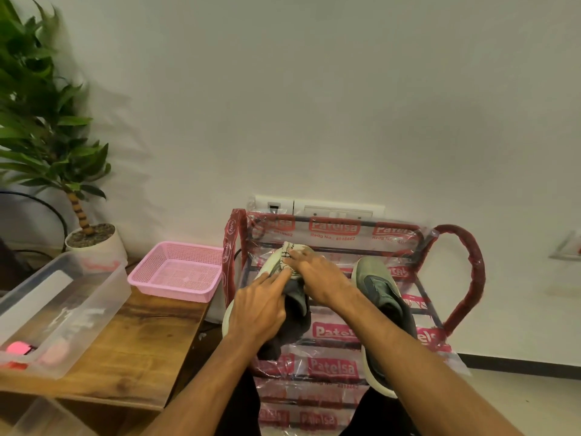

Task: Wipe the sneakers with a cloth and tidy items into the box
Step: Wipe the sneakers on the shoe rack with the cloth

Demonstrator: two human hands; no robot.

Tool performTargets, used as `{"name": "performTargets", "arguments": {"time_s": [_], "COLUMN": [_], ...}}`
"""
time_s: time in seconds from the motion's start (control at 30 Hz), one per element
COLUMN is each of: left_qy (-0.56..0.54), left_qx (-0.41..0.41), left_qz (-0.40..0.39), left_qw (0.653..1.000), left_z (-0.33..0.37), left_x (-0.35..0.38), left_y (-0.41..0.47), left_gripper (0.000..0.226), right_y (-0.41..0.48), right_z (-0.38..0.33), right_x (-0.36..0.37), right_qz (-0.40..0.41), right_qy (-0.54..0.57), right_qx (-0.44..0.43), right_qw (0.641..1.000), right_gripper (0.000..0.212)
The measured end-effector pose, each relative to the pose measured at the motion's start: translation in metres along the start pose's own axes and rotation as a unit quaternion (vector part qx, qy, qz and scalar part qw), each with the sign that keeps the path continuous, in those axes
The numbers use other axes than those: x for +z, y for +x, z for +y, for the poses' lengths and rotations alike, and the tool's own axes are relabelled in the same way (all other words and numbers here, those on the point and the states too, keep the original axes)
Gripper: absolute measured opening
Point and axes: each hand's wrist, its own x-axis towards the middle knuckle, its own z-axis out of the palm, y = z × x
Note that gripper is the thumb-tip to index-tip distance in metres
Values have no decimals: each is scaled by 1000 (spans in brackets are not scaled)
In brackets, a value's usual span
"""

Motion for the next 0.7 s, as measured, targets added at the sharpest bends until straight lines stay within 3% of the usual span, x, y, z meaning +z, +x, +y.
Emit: {"name": "performTargets", "arguments": {"time_s": [0.23,0.4,0.53,0.7], "left_qy": [-24,-33,-40,-39], "left_qx": [-22,-18,-32,-28], "left_qz": [-8,-25,-22,-6], "left_qw": [999,999,998,999], "left_z": [-3,5,-2,-9], "left_x": [1,0,4,8], "left_y": [-1,-6,-2,-1], "left_gripper": [36,29,30,42], "right_y": [20,27,25,7], "right_z": [7,13,3,-6], "right_x": [4,-3,-12,-7], "right_qz": [-2,-10,-10,-20], "right_qy": [-25,1,49,102], "right_qx": [67,150,118,56], "right_qw": [997,989,992,993], "right_gripper": [59,39,26,35]}}
